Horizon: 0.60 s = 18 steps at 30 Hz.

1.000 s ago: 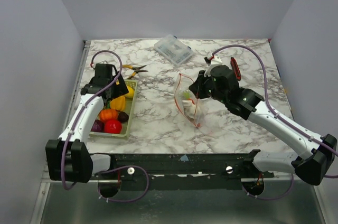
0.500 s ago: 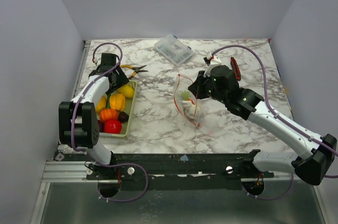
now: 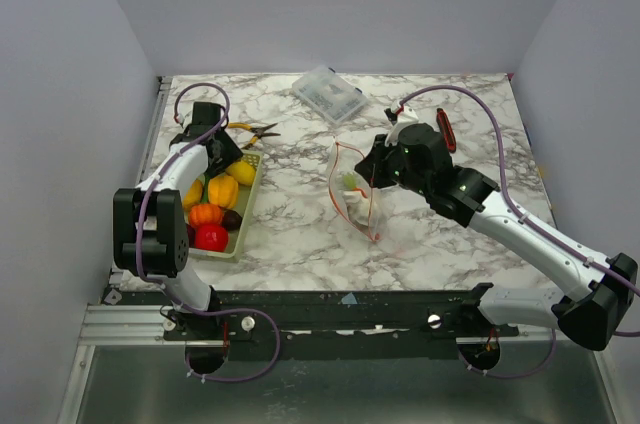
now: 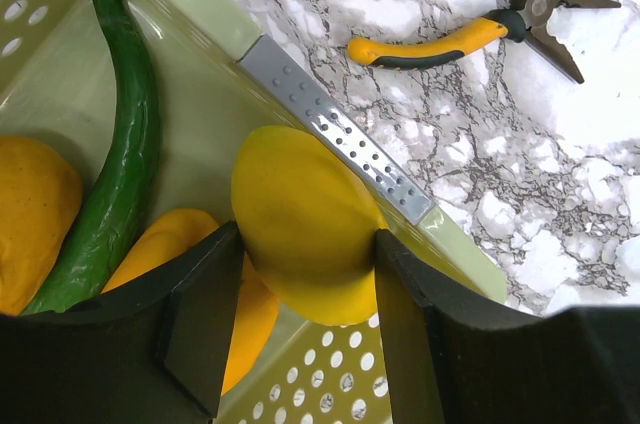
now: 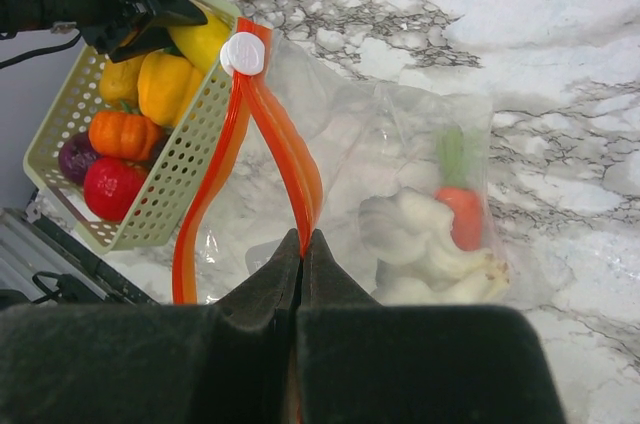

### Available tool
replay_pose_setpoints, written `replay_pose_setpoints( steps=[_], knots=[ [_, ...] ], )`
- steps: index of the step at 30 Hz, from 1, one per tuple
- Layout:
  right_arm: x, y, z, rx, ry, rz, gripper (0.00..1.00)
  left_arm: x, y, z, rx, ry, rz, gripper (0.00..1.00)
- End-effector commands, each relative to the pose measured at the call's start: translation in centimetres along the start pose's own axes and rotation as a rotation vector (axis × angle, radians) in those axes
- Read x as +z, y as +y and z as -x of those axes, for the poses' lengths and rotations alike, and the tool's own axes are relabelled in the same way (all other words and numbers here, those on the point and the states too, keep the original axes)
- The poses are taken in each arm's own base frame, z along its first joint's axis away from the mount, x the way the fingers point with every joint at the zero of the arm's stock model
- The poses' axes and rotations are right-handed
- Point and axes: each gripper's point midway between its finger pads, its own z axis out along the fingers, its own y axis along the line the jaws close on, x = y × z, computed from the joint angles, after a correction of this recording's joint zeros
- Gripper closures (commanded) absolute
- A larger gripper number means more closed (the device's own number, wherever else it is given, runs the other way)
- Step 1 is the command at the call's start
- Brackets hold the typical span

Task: Place the food in the zip-top bag and seal the zipper
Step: Pick up the fake fruit from the bin, then place the fake fruit in the zipper food storage bag.

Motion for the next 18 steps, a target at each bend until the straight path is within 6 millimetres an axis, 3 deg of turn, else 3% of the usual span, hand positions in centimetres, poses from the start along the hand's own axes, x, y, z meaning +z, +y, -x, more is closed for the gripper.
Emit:
replay_pose_setpoints(
  steps=[1,8,15,18],
  knots=[
    [0.1,0.9,0.3,0.009,-0.01,0.035,1.0,-2.1,0.1,0.6,-0.031,-0.045,-0.03,0.8],
    [0.4,0.9,-0.1,0.013,0.001,0.04,1.0,-6.8,-0.4,1.7,-0.032,-0.121,-0.112,0.95],
    [0.2,1.2,0.1,0.018,-0.006,0.054,1.0,-11.5,-0.6,1.9,0.019,-0.204,-0.217,1.0],
    [0.2,1.3,0.1,0.025,-0.007,0.063,1.0,-14.7,-2.4,1.4,0.101,-0.24,-0.383,1.0]
  ],
)
